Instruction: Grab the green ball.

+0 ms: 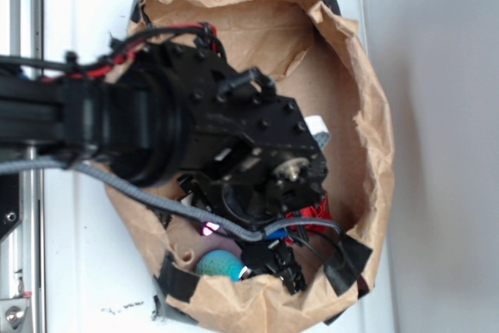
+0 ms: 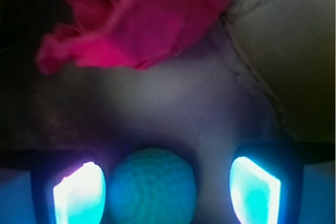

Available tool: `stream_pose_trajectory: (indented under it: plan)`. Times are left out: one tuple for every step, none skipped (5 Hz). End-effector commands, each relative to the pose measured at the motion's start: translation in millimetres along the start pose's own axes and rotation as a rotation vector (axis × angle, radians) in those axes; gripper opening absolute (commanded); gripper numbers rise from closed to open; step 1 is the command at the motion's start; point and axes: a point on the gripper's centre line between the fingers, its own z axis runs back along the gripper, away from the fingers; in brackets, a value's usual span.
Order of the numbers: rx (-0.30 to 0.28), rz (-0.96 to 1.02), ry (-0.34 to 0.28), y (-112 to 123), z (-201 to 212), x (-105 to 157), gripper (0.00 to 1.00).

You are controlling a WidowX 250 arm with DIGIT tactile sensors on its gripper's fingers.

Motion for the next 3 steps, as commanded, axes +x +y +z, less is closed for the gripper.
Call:
stream_pose_trajectory:
  plan:
    - [0.075,-0.118,0.139,-4,-18,-25,1.00]
    - [0.082,-0.082,0.157,3,-17,-16,0.00]
    - [0.050,-0.088,0.101,2,-4,-9,0.00]
